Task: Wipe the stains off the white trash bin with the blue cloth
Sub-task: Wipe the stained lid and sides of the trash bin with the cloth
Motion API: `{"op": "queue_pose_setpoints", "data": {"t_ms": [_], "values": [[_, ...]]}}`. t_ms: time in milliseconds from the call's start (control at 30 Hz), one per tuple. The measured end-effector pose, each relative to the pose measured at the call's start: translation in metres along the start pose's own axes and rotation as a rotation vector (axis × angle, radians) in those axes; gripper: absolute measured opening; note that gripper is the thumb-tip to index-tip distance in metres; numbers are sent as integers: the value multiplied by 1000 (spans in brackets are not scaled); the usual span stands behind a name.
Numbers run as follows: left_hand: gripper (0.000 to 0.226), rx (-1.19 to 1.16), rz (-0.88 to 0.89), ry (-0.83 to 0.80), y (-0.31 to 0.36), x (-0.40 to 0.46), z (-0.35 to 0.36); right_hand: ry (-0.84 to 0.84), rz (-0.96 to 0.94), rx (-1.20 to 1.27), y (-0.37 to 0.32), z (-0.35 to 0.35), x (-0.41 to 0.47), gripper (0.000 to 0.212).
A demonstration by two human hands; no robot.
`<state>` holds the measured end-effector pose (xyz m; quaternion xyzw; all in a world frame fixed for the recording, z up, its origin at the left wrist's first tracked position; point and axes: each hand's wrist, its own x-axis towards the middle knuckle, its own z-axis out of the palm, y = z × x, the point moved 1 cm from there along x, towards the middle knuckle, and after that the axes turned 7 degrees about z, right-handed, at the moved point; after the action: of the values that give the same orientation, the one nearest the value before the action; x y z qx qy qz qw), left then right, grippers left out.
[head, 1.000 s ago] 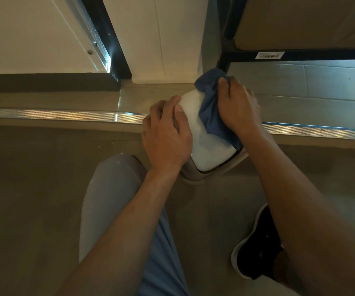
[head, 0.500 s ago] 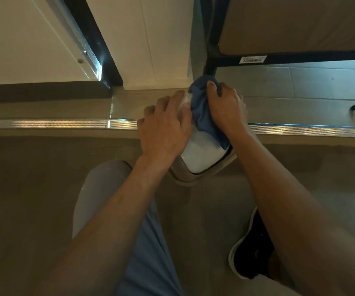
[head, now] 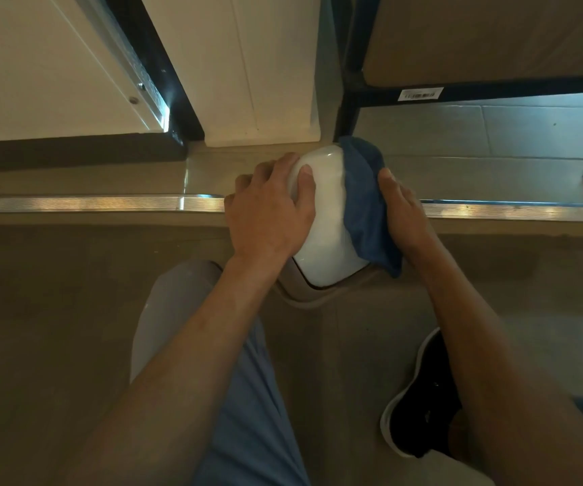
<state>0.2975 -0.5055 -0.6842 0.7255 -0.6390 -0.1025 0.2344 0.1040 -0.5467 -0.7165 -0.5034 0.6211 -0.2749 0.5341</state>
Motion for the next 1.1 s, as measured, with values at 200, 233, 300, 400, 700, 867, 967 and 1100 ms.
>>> {"op": "queue_pose_setpoints", "data": {"t_ms": [200,233,300,400,700,867,967,1100], "values": [[48,-5,-9,-5,-1,1,-2,-103,-46,-52,-48,7,31,25],[47,-7,-17,-4,-1,2,-1,-110,-52,-45,-52,11,34,22],[47,-4,-21,-3,-1,3,-1,-102,-37,-59,-53,12,34,22],[47,8,-22,9,1,1,0,7,-54,-128,-36,8,14,36],[49,13,10,7,-1,-1,-1,368,-55,-79,13,32,-37,44],[49,20,19,14,0,-1,-1,48,39,-75,-34,11,12,38],[48,13,11,13,1,-1,-2,-43,97,-65,-51,7,28,44],[48,4,-14,18,2,-1,-1,134,8,-67,-15,14,-6,41]]}}
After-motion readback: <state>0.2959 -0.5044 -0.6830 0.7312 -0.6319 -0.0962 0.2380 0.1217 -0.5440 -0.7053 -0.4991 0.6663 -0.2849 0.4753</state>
